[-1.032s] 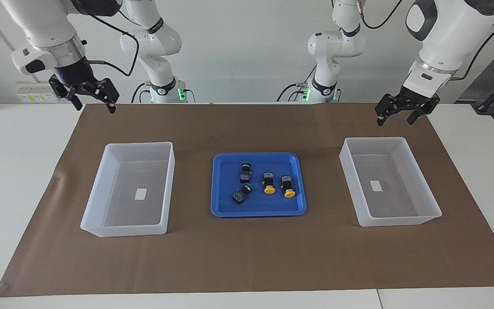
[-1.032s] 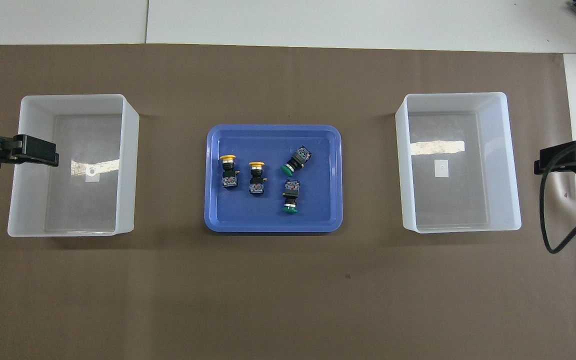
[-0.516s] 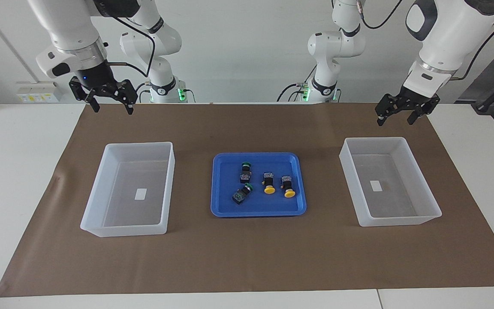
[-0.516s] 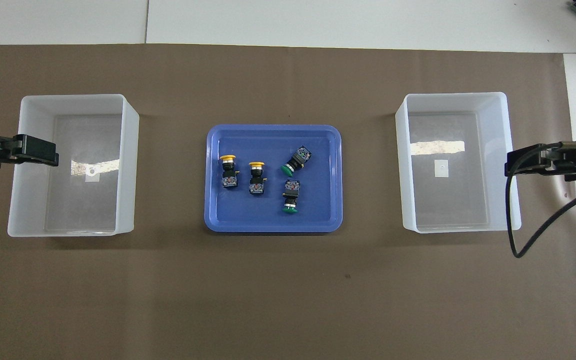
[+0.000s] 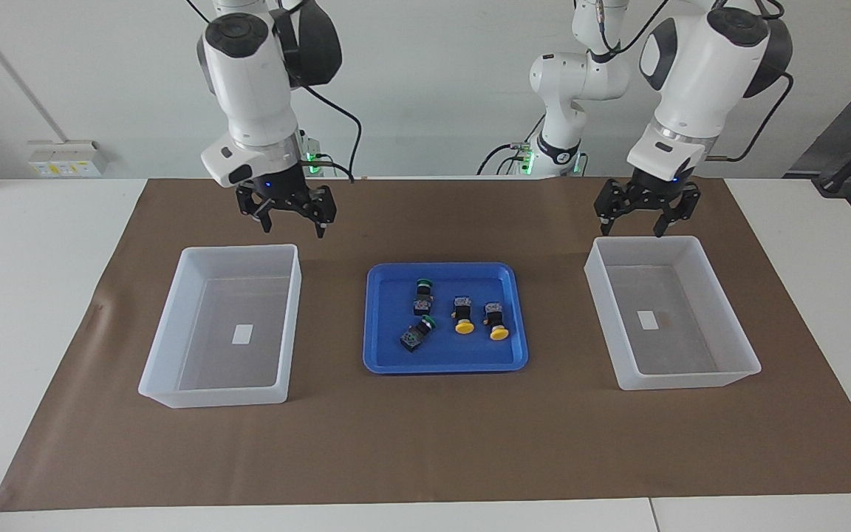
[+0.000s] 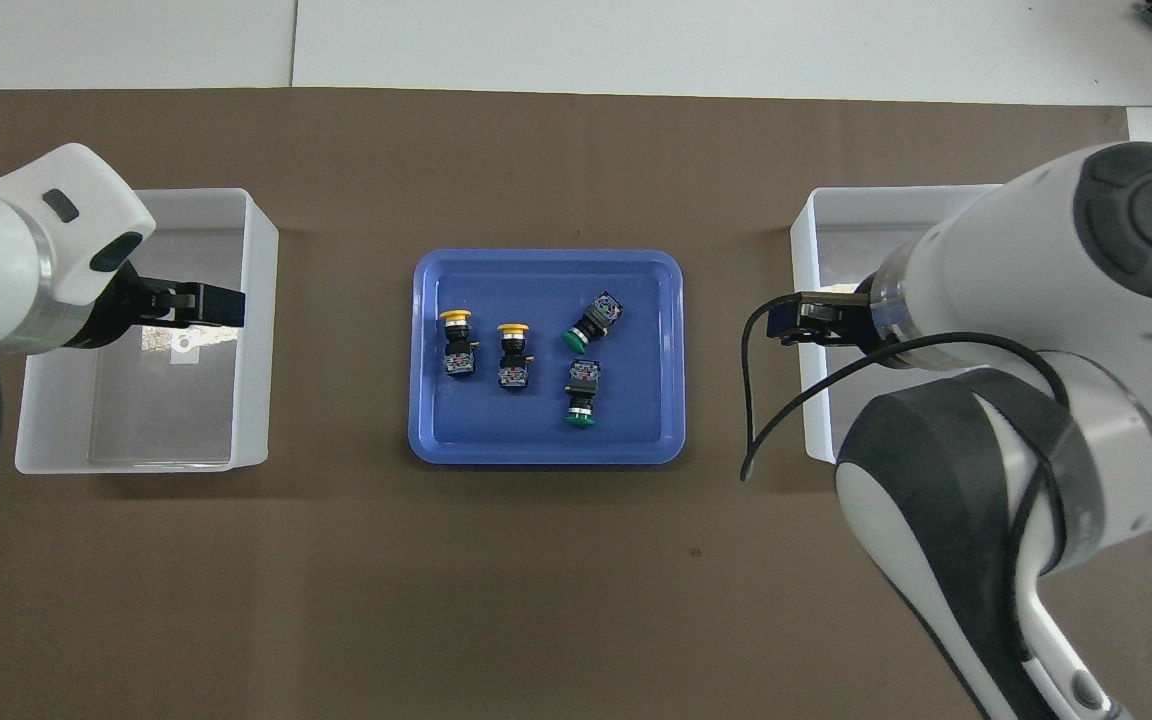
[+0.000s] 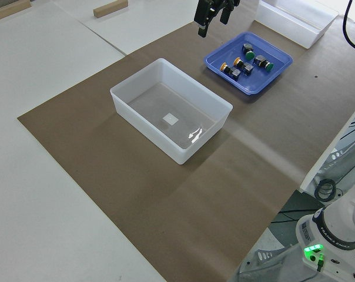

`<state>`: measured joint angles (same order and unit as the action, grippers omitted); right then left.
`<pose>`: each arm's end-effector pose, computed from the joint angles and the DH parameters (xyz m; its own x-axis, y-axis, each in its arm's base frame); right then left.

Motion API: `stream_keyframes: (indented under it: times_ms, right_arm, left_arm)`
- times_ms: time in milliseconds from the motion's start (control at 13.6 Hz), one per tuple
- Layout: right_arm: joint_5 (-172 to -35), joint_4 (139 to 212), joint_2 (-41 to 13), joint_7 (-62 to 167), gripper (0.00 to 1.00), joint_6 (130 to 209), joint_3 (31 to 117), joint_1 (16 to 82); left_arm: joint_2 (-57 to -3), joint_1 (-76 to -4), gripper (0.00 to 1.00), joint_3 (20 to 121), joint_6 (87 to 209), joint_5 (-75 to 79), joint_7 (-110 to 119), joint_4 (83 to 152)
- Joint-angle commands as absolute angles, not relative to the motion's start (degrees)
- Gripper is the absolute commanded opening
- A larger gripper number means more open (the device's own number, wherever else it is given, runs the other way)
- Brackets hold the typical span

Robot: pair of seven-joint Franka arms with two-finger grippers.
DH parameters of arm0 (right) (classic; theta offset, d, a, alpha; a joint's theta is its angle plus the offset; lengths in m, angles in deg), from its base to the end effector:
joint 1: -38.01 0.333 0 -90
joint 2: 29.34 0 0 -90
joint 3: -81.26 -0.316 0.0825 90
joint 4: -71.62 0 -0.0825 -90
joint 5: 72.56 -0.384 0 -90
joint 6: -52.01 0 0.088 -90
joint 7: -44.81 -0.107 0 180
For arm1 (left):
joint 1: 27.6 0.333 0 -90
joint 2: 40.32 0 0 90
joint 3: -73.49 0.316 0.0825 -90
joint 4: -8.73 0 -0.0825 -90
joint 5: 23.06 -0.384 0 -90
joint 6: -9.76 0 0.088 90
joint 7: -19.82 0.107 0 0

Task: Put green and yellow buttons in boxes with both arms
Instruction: 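Move the left and right grippers over the buttons on the blue tray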

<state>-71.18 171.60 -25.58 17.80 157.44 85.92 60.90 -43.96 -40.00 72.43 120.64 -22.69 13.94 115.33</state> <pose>0.5575 0.1828 0.5276 0.9885 -0.1460 0.0394 -0.1466 -0.9891 0.0121 0.5414 -0.1303 0.5540 0.9824 -0.1276 0.1365 -0.1314 -0.9911 0.0192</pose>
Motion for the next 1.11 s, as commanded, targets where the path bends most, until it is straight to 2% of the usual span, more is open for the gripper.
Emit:
stream_keyframes:
  times_ms: [0,221,442,516,737,1032]
  right_arm:
    - [-72.0,171.8,-21.8,14.9,1.00,161.5,85.7,62.7]
    - [-74.3,172.8,-17.7,11.5,1.00,167.0,85.7,65.5]
    - [-76.0,178.7,-16.1,11.2,1.00,177.2,85.7,66.1]
    - [-76.0,179.0,-14.8,11.2,1.00,178.8,85.7,66.3]
    - [-76.0,179.0,-13.8,20.6,1.00,180.7,85.7,66.3]
    - [-78.7,178.6,-13.0,30.1,1.00,184.2,85.3,66.7]
  left_arm:
    - [-44.3,-45.6,1.00,73.1,129.3,-23.6,9.0,122.3]
    - [-36.9,-50.9,1.00,73.2,138.6,-23.6,-1.6,122.7]
    - [-35.8,-52.3,1.00,73.1,141.1,-23.6,-2.8,123.8]
    - [-35.6,-52.5,1.00,73.1,141.6,-23.6,-2.9,124.0]
    - [-29.0,-55.1,1.00,73.3,147.1,-23.6,-9.4,123.7]
    - [-23.9,-56.5,1.00,73.4,150.4,-23.5,-13.3,122.7]
